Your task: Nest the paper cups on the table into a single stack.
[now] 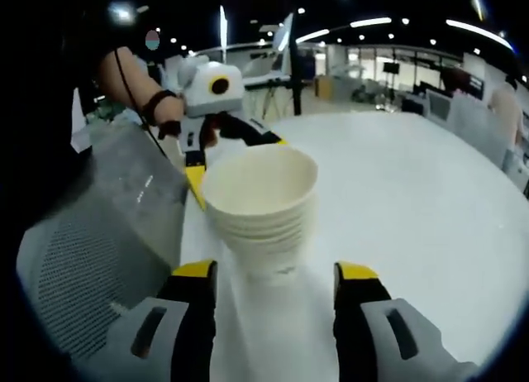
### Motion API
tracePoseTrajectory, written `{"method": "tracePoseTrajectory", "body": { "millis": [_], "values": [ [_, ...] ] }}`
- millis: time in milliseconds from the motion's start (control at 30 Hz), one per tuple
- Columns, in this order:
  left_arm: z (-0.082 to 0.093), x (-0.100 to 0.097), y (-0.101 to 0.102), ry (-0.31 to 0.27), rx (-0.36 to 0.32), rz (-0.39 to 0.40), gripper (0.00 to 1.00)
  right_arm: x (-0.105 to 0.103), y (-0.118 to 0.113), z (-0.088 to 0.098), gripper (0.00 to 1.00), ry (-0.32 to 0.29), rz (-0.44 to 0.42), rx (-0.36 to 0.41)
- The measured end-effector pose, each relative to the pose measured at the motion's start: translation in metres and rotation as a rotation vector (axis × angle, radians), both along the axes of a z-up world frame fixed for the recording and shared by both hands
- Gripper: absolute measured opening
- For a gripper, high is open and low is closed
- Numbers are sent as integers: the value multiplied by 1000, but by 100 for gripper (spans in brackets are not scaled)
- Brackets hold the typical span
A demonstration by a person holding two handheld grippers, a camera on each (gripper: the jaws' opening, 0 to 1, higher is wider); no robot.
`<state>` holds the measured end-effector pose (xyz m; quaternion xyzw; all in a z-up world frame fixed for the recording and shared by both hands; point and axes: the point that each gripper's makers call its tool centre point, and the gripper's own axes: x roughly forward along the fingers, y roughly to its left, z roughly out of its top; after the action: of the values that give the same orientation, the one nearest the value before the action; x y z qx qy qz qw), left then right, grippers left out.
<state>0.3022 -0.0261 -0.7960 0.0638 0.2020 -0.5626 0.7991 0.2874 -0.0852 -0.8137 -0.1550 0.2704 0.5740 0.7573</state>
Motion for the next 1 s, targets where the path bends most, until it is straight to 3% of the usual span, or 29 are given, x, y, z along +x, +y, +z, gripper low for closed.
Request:
{"method": "tracePoseTrajectory", "body": {
  "millis": [467,800,1000],
  "values": [
    [3,5,-20,-18,-4,-69,62,5,18,-13,48,17,29,43],
    [-2,2,-26,-12,-16,-114,55,7,29,-16,41,33,8,168],
    [-3,-1,-31,-9,-28,-142,47,6,34,-16,39,28,0,189]
  ]
}}
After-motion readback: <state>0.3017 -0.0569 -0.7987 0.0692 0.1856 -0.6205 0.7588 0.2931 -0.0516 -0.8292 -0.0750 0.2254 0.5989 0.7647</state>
